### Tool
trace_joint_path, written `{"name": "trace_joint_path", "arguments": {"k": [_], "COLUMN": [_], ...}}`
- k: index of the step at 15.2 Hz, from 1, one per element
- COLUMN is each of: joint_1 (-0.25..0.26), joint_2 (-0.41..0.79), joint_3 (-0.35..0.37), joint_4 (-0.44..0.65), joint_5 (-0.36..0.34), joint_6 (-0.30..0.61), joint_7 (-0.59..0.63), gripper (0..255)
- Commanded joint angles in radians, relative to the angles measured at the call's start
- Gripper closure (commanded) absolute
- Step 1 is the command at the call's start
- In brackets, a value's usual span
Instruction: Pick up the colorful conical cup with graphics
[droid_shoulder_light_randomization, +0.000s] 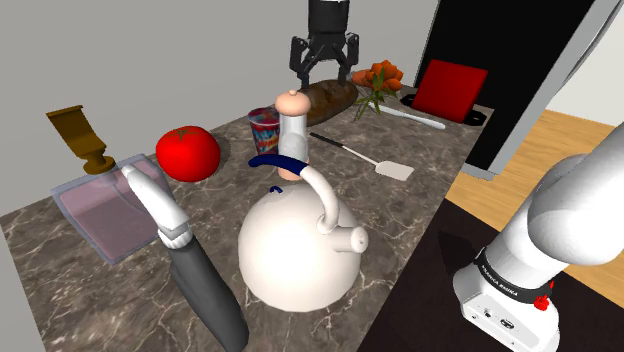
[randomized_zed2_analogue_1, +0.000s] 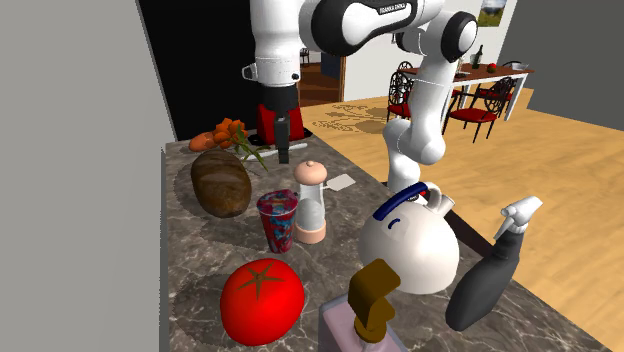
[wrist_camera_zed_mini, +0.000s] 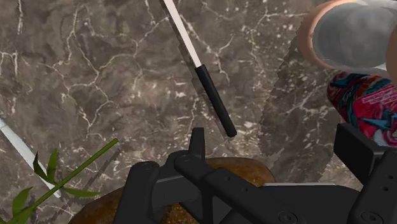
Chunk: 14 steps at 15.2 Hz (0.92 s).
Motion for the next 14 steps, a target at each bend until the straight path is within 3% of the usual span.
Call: {"name": "trace_joint_path", "arguments": {"k": [1, 9, 14], "joint_1": [0.014, 0.103, 0.106], "joint_2": [0.079, 0.419, 0.428], "joint_3": [0.028, 0.103, 0.102], "joint_4": [0.084, 0.471, 0.427], "joint_5": [-0.012, -0.097, -0.099], "joint_6": [-0.017, -0.123, -0.073], "joint_7": [0.045, 0.203, 0.208], "gripper": [0, 0, 0]}}
